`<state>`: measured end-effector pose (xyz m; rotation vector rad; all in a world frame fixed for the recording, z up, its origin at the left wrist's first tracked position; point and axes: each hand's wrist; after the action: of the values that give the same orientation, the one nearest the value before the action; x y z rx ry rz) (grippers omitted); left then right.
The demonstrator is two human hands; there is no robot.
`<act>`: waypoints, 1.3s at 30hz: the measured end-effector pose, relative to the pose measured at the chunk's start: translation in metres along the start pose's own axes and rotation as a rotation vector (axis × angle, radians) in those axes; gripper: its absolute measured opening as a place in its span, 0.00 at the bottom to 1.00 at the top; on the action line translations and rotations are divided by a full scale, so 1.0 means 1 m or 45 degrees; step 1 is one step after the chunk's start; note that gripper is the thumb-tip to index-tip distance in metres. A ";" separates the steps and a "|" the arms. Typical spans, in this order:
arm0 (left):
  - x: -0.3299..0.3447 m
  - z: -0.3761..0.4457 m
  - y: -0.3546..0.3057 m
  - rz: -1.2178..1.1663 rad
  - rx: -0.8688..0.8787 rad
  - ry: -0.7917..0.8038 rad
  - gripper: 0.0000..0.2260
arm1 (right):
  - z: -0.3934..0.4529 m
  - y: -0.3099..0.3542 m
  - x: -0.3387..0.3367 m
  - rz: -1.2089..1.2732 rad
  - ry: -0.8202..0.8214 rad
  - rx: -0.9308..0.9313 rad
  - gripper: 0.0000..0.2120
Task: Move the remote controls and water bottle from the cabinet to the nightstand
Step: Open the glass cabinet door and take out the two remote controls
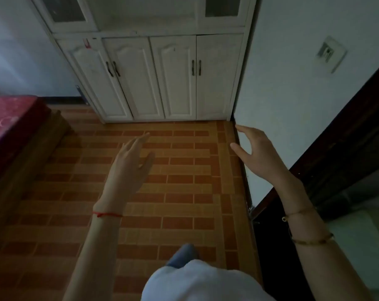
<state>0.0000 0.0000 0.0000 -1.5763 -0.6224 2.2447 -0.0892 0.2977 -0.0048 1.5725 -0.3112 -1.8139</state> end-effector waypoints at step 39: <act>0.110 0.505 0.151 -0.030 -0.068 0.066 0.22 | 0.511 -0.059 0.155 0.034 0.110 0.184 0.27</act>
<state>-0.5149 -0.1561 -0.0192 -1.6389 -0.6884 2.1799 -0.5903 0.1080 -0.0405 1.7324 -0.4289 -1.7305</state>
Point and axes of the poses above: each hand's wrist, its own z-axis towards the middle knuckle, its own x-axis out of the palm, y = z × x, and after that the axes turned 4 degrees about -y, right-handed
